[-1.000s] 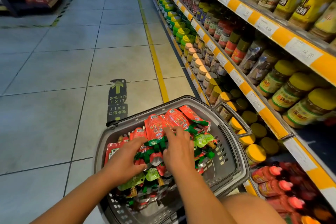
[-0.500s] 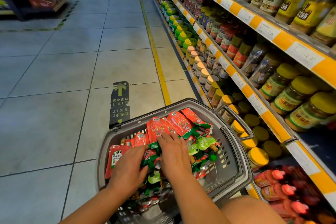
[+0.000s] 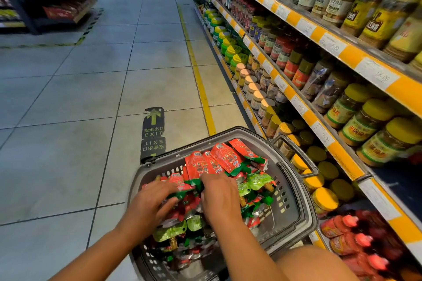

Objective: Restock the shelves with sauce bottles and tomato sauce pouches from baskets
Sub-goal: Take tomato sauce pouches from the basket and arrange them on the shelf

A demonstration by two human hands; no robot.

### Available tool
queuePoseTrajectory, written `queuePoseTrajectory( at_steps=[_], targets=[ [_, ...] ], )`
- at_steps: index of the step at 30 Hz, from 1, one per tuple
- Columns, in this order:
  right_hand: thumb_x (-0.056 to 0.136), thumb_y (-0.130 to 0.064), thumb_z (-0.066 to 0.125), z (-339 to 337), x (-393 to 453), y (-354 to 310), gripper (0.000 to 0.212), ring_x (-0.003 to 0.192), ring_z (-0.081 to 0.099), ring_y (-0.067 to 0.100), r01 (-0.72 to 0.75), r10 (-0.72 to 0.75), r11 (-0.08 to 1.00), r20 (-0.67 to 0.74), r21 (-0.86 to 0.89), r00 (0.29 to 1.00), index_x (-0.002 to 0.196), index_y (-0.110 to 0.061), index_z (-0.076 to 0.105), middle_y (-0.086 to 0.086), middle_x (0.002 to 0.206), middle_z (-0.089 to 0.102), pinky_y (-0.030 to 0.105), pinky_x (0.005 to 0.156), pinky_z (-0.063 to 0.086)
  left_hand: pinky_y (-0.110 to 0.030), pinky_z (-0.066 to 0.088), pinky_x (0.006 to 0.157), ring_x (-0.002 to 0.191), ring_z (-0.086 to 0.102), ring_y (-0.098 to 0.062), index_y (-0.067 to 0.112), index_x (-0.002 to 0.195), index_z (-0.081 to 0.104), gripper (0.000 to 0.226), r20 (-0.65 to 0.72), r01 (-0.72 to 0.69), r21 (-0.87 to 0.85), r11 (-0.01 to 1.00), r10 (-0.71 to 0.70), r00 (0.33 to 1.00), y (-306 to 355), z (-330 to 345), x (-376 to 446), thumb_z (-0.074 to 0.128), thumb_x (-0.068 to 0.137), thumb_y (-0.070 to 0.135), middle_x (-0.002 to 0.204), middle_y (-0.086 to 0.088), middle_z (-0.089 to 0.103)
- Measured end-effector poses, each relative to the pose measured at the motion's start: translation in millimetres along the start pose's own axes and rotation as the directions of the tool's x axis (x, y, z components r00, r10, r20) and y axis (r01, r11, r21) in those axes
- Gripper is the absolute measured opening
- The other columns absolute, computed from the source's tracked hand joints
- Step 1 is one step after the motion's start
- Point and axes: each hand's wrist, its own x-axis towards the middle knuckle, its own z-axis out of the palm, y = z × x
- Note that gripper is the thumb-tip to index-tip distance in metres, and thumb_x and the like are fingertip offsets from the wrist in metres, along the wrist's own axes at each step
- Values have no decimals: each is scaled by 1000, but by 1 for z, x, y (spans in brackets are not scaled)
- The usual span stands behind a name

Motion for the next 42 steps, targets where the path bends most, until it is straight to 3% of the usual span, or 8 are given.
queuePoseTrajectory(
  at_steps=[6, 10, 15, 20, 26, 33, 39, 42],
  targets=[
    [94, -16, 63, -15, 5, -2, 23, 95, 56, 18, 91, 1, 949, -290, 303, 957, 115, -23, 69, -6, 100, 69, 34, 85, 48, -21, 52, 56, 77, 68, -1, 34, 95, 70, 6, -149, 356, -303, 884, -413, 898, 9, -32, 24, 64, 97, 36, 86, 19, 71],
    [97, -11, 62, -18, 7, 3, 24, 103, 54, 13, 122, 75, 904, -434, 409, 898, 120, -16, 68, -6, 108, 67, 25, 87, 45, -30, 61, 62, 81, 71, -2, 30, 99, 69, 3, -89, 454, -444, 772, -543, 835, 5, -25, 32, 66, 100, 31, 91, 6, 75],
    [102, -21, 60, -15, 7, 8, 25, 112, 51, 11, 72, 68, 897, -298, 436, 952, 126, -18, 63, -8, 118, 61, 24, 93, 44, -35, 63, 73, 88, 73, -5, 30, 104, 68, 9, -4, 475, -534, 700, -564, 826, 10, -11, 36, 72, 96, 28, 101, 1, 75],
    [100, -35, 64, -11, 6, 9, 28, 115, 51, 14, -79, 145, 908, -132, 411, 981, 123, -19, 65, -9, 117, 59, 21, 88, 37, -27, 60, 75, 94, 71, 4, 45, 115, 60, 38, 67, 495, -516, 699, -543, 837, 15, -2, 29, 74, 94, 16, 106, 29, 71],
    [100, -39, 65, -18, 7, 14, 43, 127, 54, 14, -220, 261, 839, -14, 497, 965, 139, -20, 62, -9, 138, 59, 23, 99, 40, -28, 60, 74, 95, 72, -3, 39, 131, 56, 55, 130, 562, -452, 693, -572, 810, 8, 6, 18, 82, 87, 17, 112, 12, 72],
    [96, -29, 72, -17, 7, 18, 24, 82, 59, 6, -342, 407, 728, 27, 594, 913, 120, -33, 67, -13, 105, 65, 26, 67, 42, -39, 61, 85, 100, 72, -4, 41, 134, 56, 60, 184, 583, -400, 707, -561, 807, 7, 6, 10, 85, 84, 21, 112, 18, 74],
    [85, -46, 79, -27, 12, 21, 66, 124, 61, 25, -421, 596, 416, 108, 806, 796, 140, -15, 61, 1, 136, 63, 40, 102, 51, -22, 57, 68, 97, 74, -15, 29, 123, 61, 48, 160, 619, -503, 603, -639, 752, 15, 3, 20, 81, 86, 5, 107, 4, 75],
    [83, -36, 82, -33, 8, 31, 41, 98, 66, 20, -388, 637, 160, 206, 908, 743, 115, -15, 67, 3, 110, 69, 38, 86, 57, -22, 54, 67, 91, 73, -14, 23, 118, 63, 44, 148, 618, -577, 534, -675, 722, 27, -4, 24, 79, 86, -2, 103, 0, 75]
  ],
)
